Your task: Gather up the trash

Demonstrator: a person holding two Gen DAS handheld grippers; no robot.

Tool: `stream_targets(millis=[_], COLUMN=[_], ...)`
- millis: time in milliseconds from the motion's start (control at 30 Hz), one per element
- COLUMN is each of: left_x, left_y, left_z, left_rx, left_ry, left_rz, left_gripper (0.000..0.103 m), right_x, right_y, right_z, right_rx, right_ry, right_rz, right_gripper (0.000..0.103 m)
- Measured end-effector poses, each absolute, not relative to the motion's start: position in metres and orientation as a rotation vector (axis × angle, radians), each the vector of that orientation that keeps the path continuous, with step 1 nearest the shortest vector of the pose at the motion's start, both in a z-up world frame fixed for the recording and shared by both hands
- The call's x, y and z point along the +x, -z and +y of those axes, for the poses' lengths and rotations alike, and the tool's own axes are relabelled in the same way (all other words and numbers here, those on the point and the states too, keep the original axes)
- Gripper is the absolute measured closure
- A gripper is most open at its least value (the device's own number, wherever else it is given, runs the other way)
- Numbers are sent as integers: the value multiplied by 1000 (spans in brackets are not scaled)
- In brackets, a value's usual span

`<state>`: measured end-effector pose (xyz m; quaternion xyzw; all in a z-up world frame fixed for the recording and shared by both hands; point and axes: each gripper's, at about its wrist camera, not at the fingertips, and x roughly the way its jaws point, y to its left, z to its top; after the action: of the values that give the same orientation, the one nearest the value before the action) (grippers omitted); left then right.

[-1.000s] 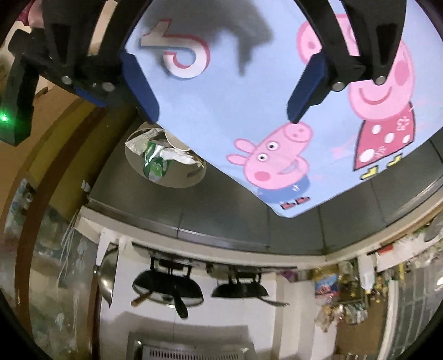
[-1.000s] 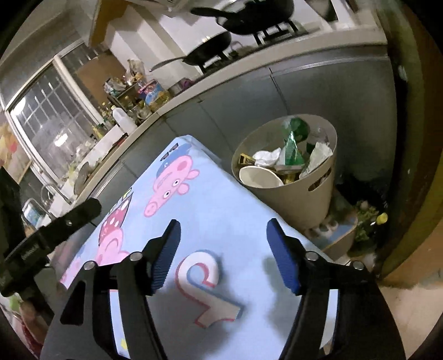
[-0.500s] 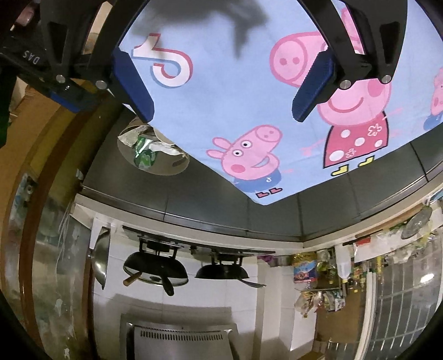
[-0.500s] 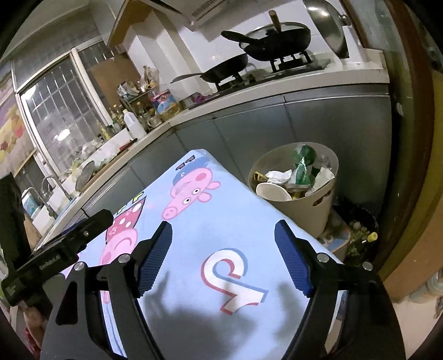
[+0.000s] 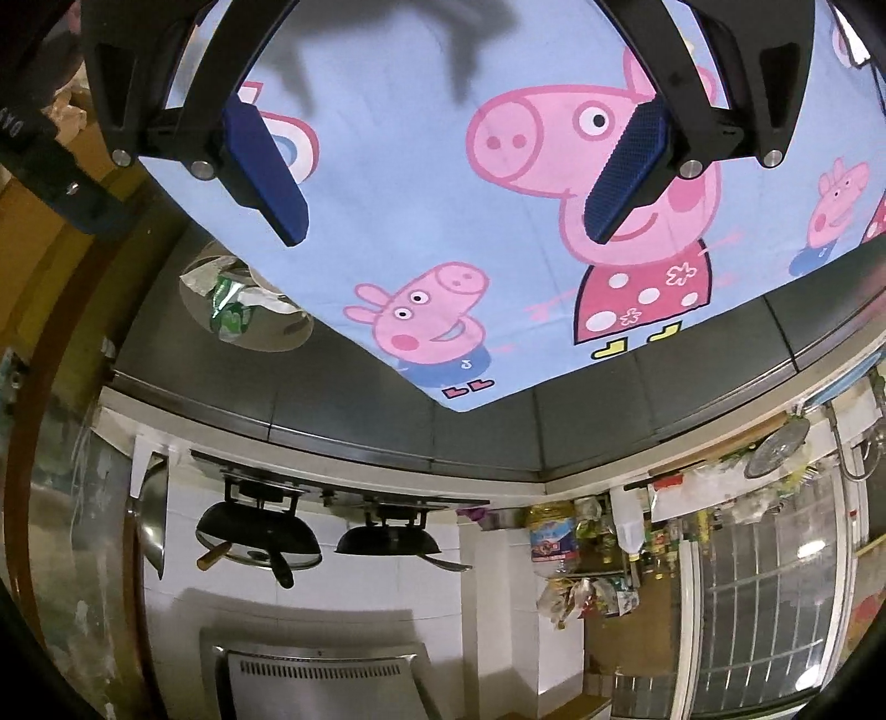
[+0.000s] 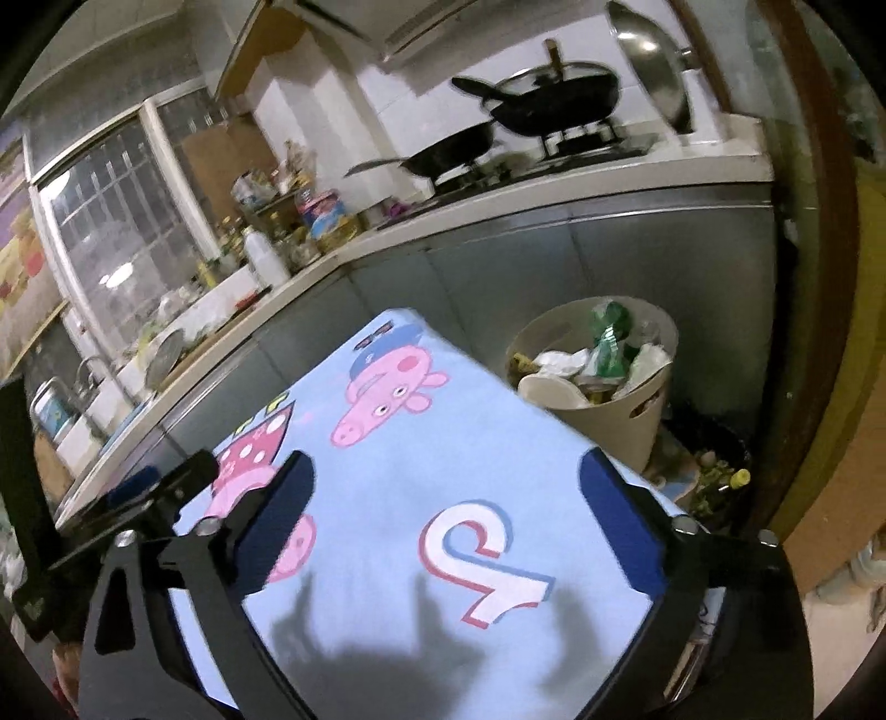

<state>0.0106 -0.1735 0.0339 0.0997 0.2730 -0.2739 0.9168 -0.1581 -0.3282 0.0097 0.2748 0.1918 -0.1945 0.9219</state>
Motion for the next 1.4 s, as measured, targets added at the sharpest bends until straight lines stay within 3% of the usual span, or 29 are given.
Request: stream_targets(millis=[600,900,1400], left_x=[-4,-1,0], left_y=[-28,-21,-28], left_z=[-188,-190,-184], left_rx=[321,286,260], left_ry=[441,481,440], left_rz=[542,623,581], left_gripper=[4,4,4], right_x=[-163,-162,-158], right_y=[0,6,9], right_z=[-336,-339,-334], right_rx=[602,631,638], right_ry=[435,431,409], right_rz=[400,414,427], right_gripper=[6,6,6])
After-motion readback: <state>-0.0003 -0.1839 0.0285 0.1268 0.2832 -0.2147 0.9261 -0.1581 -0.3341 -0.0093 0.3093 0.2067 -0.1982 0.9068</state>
